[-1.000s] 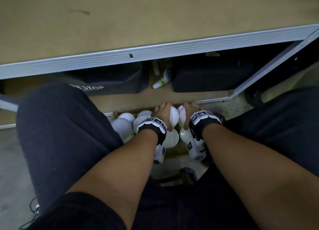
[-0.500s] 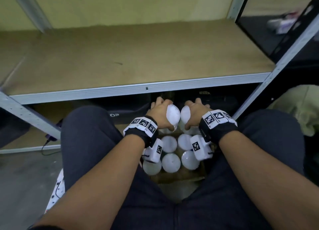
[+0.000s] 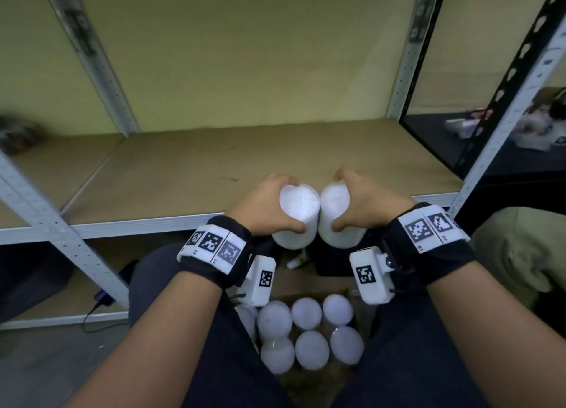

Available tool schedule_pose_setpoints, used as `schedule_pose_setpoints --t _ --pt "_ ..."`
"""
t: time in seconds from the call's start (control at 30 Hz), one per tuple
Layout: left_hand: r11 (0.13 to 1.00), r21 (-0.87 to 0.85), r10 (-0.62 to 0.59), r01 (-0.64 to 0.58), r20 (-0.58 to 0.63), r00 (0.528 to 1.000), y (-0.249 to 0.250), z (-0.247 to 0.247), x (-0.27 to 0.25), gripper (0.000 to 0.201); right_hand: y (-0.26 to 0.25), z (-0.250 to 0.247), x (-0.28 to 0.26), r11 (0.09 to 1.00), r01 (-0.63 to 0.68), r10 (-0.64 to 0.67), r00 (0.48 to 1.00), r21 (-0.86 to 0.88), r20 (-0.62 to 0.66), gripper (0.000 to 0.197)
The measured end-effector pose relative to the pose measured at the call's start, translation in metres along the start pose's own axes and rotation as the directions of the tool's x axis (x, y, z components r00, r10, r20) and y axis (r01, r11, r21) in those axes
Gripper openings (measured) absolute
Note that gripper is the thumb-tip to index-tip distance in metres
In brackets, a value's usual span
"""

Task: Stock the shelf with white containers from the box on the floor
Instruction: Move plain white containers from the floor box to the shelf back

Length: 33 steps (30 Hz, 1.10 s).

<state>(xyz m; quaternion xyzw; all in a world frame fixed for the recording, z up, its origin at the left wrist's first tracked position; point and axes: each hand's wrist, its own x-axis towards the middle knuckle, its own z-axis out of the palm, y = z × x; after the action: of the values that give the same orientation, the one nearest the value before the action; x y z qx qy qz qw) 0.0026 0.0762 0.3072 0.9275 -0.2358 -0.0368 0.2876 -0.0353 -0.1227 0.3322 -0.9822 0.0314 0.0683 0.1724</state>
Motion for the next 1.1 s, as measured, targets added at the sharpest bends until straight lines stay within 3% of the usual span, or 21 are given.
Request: schedule_pose_setpoints --t 0.17,0.33,0.73,0.97,1.1 --pt "0.999 -0.004 -0.04 0.039 -0.094 0.995 0.001 -0.018 0.014 0.073 -0.007 -0.012 0.016 0.998 0.034 -0.028 0.993 0.057 -0.114 0.072" --pt "0.998 0.016 -0.053 0.056 -0.155 0.987 -0.001 -0.026 0.037 0.071 -0.005 -0.016 0.042 0.99 0.069 -0.045 0.982 0.123 -0.185 0.069" --pt "0.993 0.058 -0.097 0.102 -0.083 0.992 -0.02 -0.006 0.082 0.066 0.015 0.004 0.097 0.994 0.078 -0.064 0.983 0.079 -0.171 0.062" --pt "0.978 0.199 -0.055 0.061 -0.035 0.998 -0.024 -0.005 0.081 0.07 0.02 0.008 0.101 0.994 0.105 -0.104 0.983 0.004 -0.154 0.065" --pt "0.972 0.227 0.091 -0.061 -0.125 0.988 -0.018 -0.007 0.074 0.058 0.017 0.007 0.09 0.98 0.201 -0.192 0.931 -0.003 -0.31 0.051"
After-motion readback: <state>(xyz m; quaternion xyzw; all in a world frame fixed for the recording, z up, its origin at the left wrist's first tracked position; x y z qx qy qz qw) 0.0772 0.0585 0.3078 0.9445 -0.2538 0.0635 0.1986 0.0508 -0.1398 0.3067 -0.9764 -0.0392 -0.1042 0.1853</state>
